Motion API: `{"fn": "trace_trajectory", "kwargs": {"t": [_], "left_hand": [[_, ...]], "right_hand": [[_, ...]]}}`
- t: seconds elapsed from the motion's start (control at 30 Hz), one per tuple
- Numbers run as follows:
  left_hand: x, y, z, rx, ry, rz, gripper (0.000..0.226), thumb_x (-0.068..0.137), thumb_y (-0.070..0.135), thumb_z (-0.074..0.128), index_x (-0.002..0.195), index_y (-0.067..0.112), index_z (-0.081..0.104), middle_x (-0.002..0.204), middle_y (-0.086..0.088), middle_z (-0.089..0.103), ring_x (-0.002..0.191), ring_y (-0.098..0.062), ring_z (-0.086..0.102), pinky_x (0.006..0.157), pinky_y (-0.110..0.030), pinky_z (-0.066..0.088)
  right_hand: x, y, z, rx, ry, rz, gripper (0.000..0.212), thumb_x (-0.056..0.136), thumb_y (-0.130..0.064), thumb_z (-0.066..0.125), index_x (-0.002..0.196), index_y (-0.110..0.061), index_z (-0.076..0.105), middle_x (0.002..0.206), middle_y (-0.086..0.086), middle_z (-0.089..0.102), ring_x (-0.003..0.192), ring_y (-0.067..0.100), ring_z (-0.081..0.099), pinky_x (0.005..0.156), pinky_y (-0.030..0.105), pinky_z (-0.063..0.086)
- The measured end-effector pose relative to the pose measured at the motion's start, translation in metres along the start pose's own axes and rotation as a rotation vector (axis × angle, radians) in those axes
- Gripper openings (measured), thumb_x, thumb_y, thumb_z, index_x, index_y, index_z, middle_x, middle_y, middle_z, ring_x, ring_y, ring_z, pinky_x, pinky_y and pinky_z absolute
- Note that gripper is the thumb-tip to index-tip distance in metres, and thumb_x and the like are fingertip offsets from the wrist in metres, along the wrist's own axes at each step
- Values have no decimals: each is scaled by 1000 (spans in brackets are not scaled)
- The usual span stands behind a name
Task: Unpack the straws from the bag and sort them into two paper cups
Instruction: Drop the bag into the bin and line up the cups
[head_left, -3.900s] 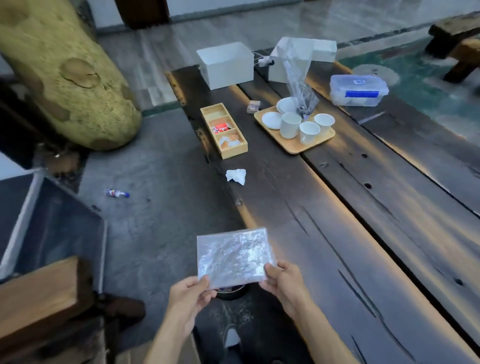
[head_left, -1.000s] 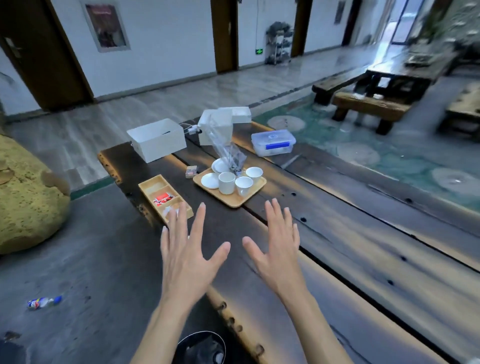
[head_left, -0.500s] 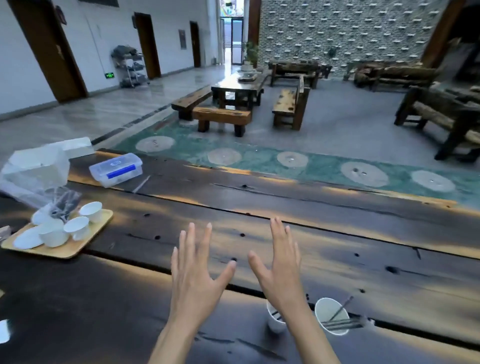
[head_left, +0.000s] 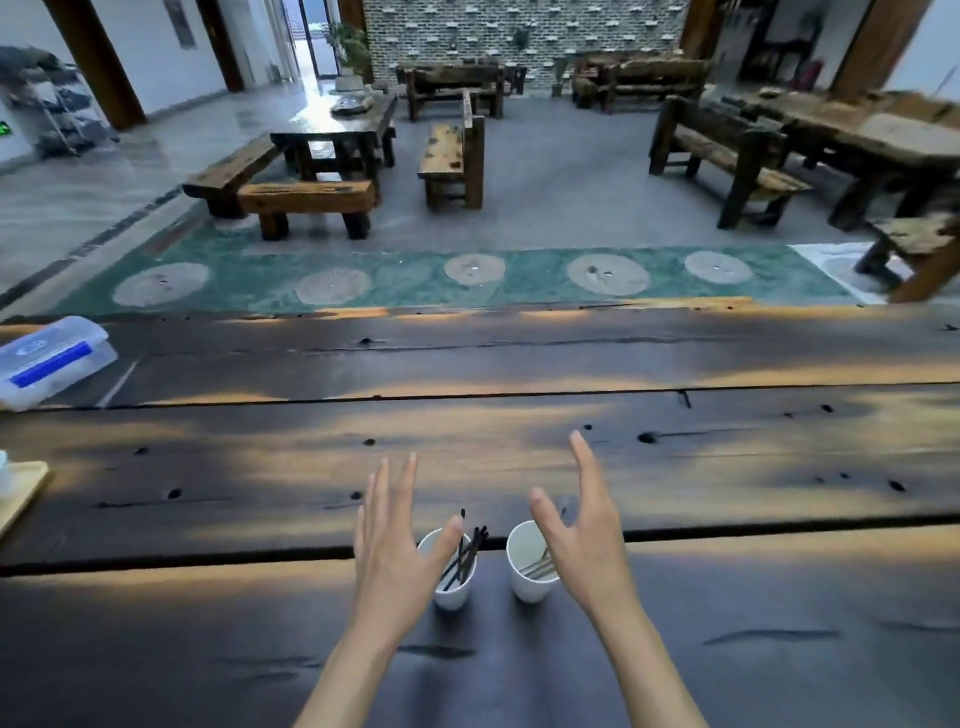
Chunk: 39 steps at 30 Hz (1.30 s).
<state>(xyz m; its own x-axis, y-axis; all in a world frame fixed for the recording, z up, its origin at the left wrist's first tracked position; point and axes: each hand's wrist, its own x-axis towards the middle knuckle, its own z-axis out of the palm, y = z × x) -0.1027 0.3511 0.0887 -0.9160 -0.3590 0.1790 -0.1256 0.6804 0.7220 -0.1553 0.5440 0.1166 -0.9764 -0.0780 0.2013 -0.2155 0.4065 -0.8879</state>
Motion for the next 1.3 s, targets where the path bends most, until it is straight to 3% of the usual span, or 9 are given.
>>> {"fn": "trace_trajectory", "kwargs": {"t": [0.17,0.27,0.33,0.43,0.6,0.8,0.97,1.1,1.3], "left_hand": [[-25,-32,25,-119,-89,-192,99,66,73,52,151,46,10,164,9,4,151,-10,3,120,-44,11],[-37,-52,41,-199,-160,-311,109,60,70,61,150,44,4,161,16,4,150,-6,2,120,-40,12],[-43,-65,52,-246,-182,-370,115,61,61,70,152,39,3,159,18,6,149,-5,4,121,-38,12],[-48,-75,63,-293,-187,-449,112,71,36,81,154,33,6,162,10,11,144,-1,13,117,-29,15],[-43,-86,82,-305,-178,-549,112,70,26,83,154,27,9,163,6,16,147,-11,19,117,-34,21],[-31,-93,96,-448,-215,-594,116,68,21,85,151,38,6,156,10,29,140,-13,32,112,-33,28],[-23,-97,104,-541,-193,-600,109,68,3,84,149,33,16,143,9,43,125,-7,47,101,-22,33],[-15,-104,109,-542,-200,-544,95,64,2,84,139,30,34,134,8,54,121,-5,54,107,-32,41],[-6,-107,113,-536,-214,-497,79,63,3,85,129,24,47,125,4,63,115,-9,60,103,-31,46]], "right_hand": [[-47,40,4,116,38,99,50,84,-24,65,133,-25,54,135,-10,58,121,12,56,105,28,42],[-79,69,14,137,43,156,37,84,-15,69,120,-21,62,118,-13,68,113,12,63,97,25,48],[-94,86,20,143,43,221,33,83,-13,72,114,-22,64,113,-19,68,108,6,64,94,23,49],[-104,108,29,135,58,333,30,80,-26,71,109,-24,64,111,-19,67,104,8,64,92,26,49],[-89,134,42,141,11,530,47,83,-12,75,124,-20,54,127,-2,62,120,17,57,97,29,46],[-55,149,56,235,-97,630,84,72,-22,79,144,-18,35,144,-9,44,136,13,42,114,42,36],[-39,164,64,349,-117,645,79,69,-9,83,134,-25,42,125,-18,62,117,-2,58,108,37,44],[-28,165,66,378,-152,600,94,68,0,81,145,-28,34,131,-7,62,119,7,59,101,25,44],[-20,167,71,353,-153,552,74,71,4,80,131,-25,48,123,-6,65,112,5,61,97,21,45]]}}
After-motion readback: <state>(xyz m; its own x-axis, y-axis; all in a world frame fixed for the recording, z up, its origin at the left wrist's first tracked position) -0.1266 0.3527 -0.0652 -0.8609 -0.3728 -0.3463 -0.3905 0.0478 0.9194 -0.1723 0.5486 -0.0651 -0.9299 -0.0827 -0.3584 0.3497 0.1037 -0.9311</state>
